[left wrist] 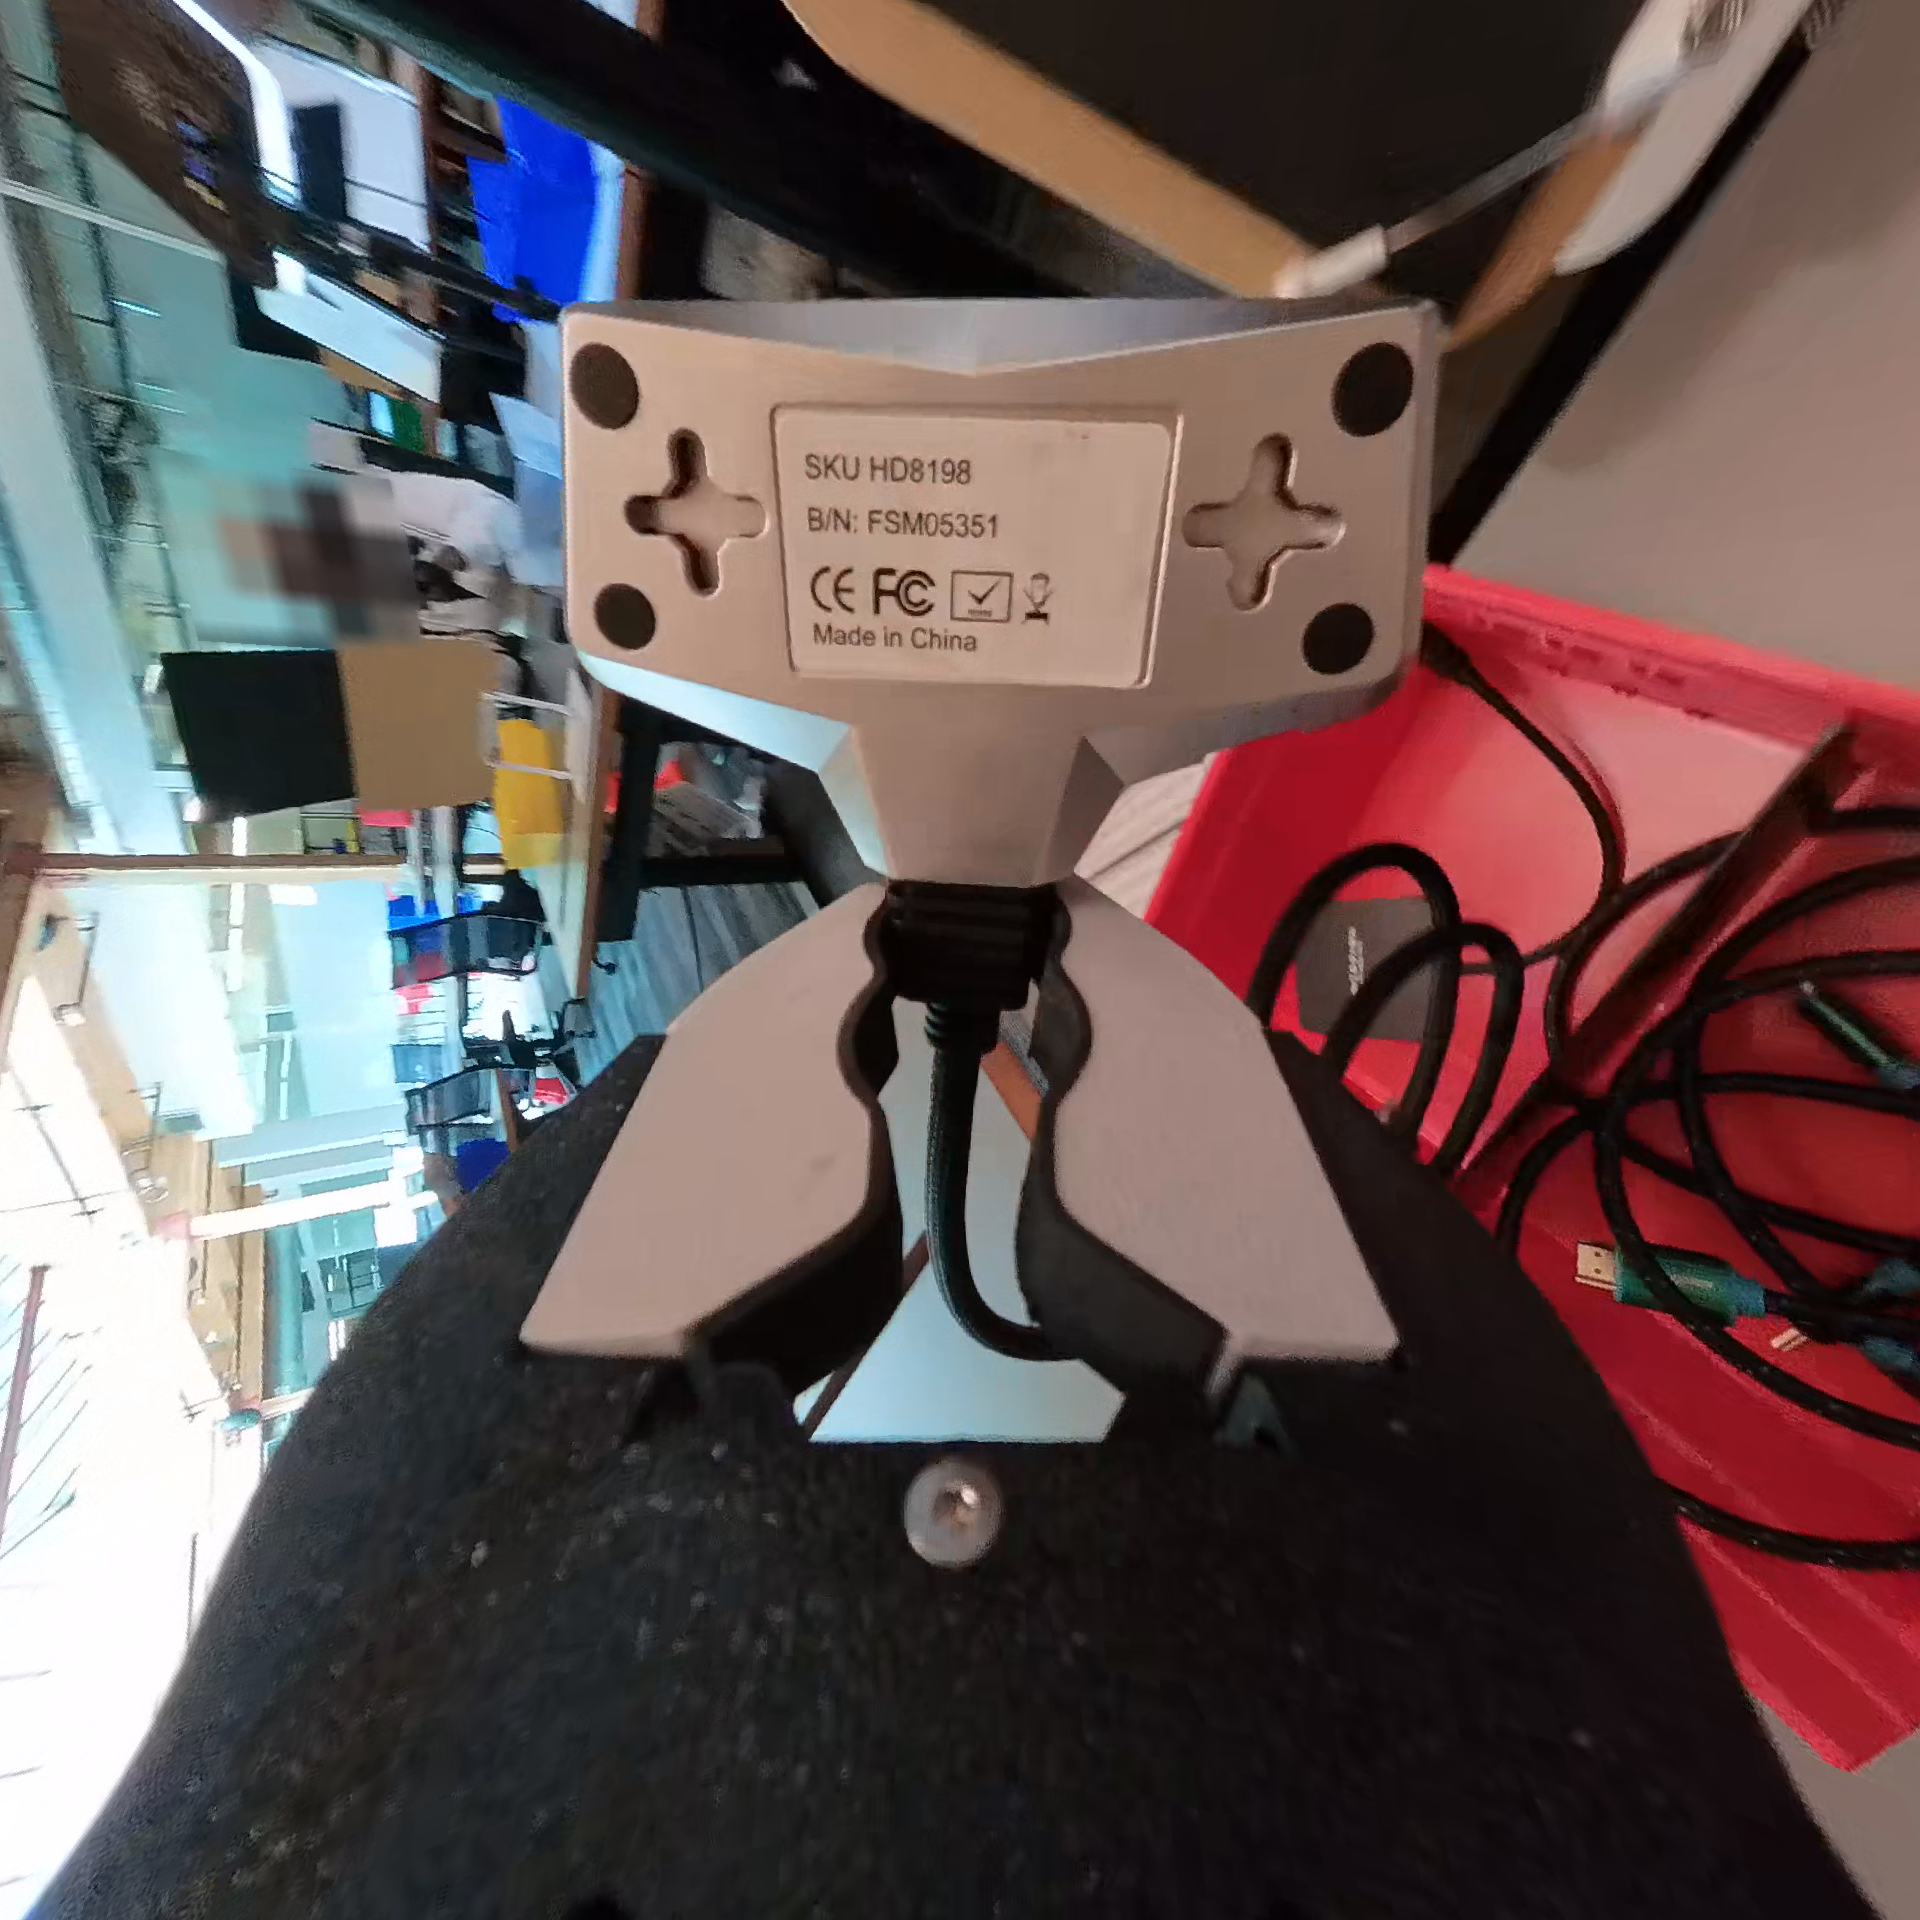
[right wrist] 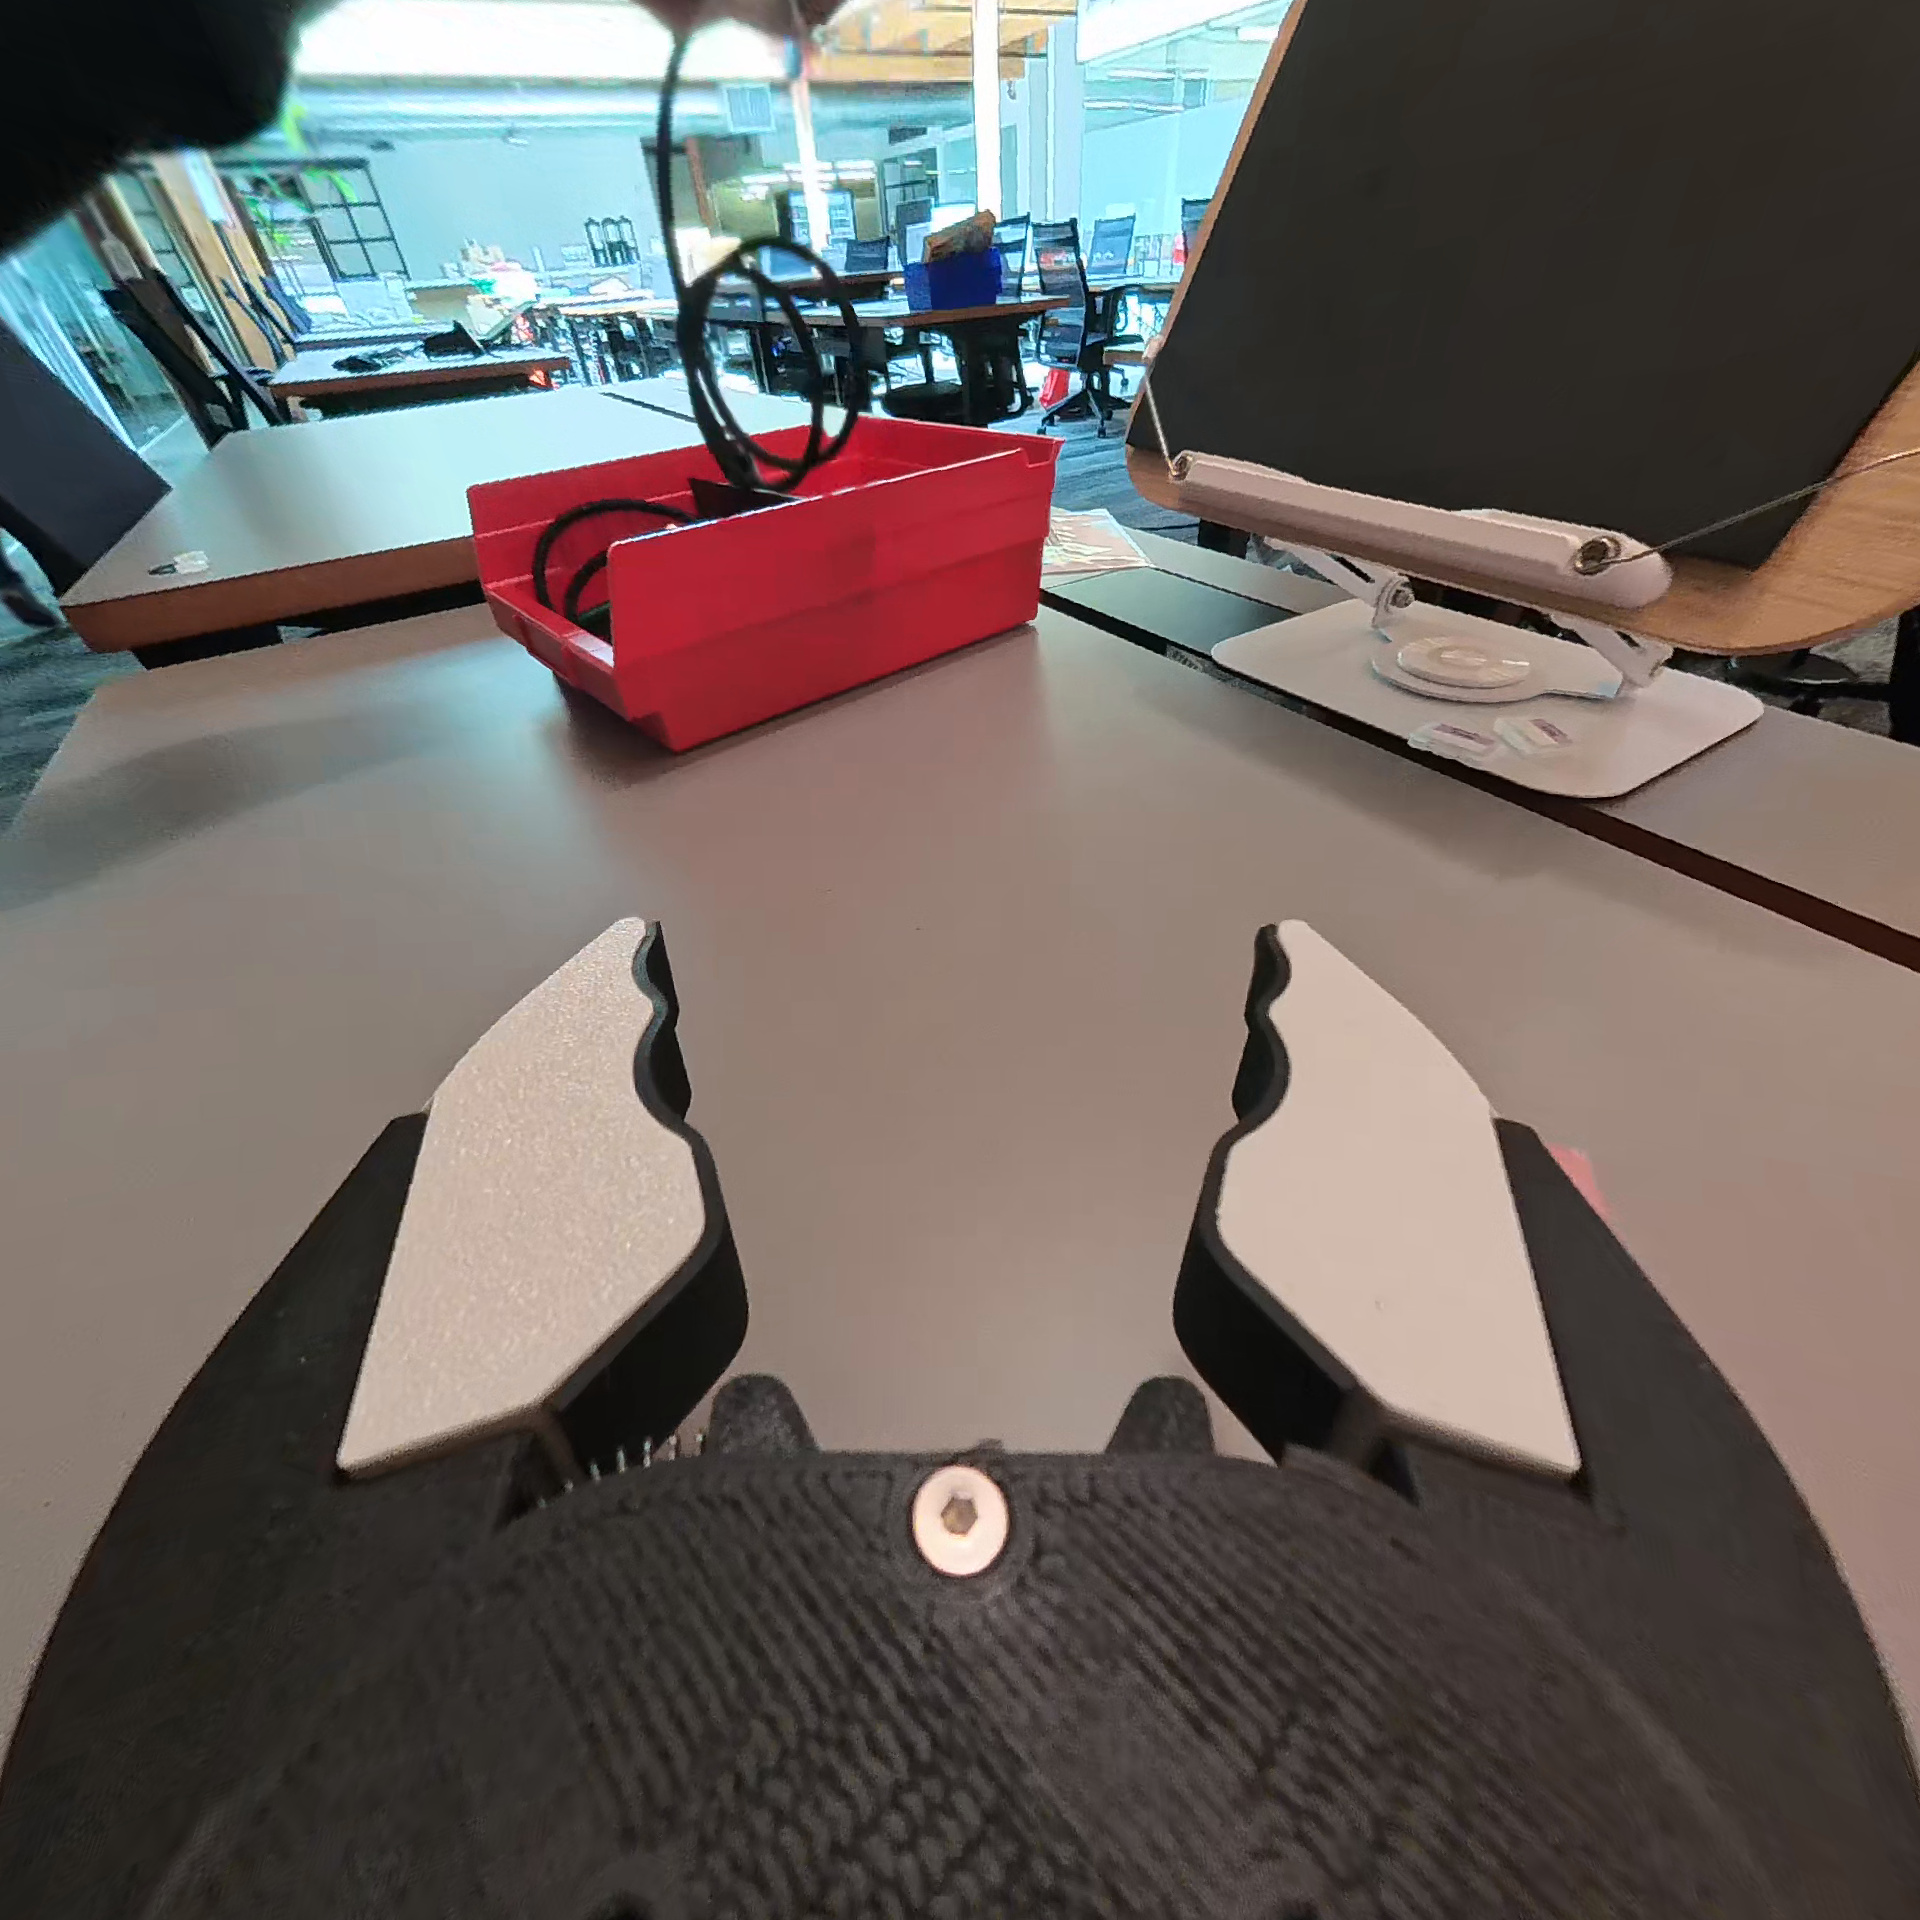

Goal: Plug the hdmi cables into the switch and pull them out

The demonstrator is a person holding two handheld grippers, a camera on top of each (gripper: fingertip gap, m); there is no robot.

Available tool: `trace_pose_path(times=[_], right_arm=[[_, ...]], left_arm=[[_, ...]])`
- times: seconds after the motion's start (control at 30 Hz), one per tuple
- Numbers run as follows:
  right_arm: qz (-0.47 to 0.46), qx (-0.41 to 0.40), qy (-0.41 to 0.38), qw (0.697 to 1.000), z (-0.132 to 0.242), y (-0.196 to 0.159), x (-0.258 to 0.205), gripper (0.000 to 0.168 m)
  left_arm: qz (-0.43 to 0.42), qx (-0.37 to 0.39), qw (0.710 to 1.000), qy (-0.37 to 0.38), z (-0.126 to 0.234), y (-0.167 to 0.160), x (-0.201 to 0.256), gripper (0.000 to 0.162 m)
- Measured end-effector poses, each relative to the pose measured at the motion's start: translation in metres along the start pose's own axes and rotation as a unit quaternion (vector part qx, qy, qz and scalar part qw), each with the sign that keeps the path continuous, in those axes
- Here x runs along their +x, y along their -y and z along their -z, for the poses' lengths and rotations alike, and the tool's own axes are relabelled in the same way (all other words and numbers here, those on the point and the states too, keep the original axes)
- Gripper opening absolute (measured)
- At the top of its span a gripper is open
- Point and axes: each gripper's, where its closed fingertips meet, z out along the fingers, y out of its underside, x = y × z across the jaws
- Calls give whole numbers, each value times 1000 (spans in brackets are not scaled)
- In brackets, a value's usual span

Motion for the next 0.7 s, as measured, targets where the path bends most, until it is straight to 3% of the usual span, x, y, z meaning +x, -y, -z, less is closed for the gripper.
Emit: trace_pose_path(times=[0.03, 0.2, 0.4, 0.57, 0.7], right_arm=[[1, -1, 3, 1000, 0, 0, -1, 105], [6, 10, 21, 1000, -2, 5, -10, 103], [3, 48, 57, 997, -4, 23, -31, 100], [38, 92, 57, 993, 3, 68, -43, 102], [53, 160, 34, 985, 29, 133, -40, 101]], left_arm=[[5, 11, 1000, 13, 14, 8, -9, 23], [41, 94, 993, 60, 81, 54, -42, 22], [122, 245, 961, 38, 153, 121, -32, 22], [211, 392, 895, -40, 191, 174, 14, 23], [267, 516, 802, -138, 211, 210, 69, 22]])
